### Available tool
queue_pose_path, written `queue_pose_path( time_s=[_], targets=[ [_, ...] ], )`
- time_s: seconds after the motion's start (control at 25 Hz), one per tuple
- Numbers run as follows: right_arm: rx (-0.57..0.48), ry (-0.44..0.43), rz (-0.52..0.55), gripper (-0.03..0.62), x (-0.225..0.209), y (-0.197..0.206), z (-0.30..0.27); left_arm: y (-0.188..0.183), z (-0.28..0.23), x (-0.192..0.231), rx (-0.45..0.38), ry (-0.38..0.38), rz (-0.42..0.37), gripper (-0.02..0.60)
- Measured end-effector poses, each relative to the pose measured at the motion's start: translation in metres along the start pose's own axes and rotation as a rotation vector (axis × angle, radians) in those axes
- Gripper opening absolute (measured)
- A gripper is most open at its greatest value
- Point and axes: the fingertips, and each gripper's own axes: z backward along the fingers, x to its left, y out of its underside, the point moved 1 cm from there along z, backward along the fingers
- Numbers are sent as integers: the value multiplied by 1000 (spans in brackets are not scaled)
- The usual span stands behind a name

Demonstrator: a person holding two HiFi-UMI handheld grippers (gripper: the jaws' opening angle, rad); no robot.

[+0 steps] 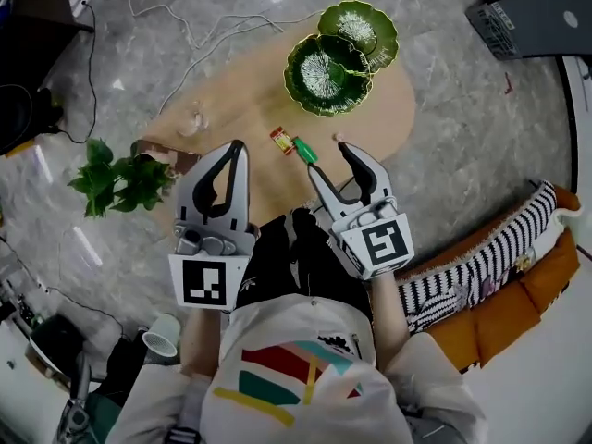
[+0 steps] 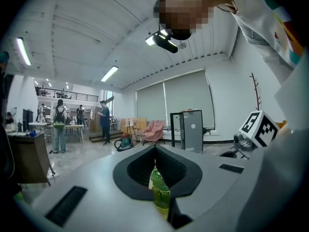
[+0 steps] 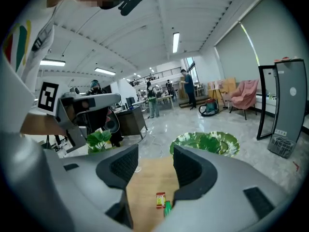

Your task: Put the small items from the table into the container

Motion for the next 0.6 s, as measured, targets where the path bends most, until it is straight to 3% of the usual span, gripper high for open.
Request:
queue_pose_path(
  time_s=[0.16, 0.4, 0.6],
  targets=[
    [161, -32, 5, 235, -3, 75, -63, 62, -9, 2, 56, 19, 26, 9],
    [394, -45, 51, 235, -6, 191, -149, 157, -26, 21, 132, -33, 29, 9],
    [616, -21, 103, 235, -7, 265, -182, 218, -18, 26, 246, -94, 127, 9]
  ],
)
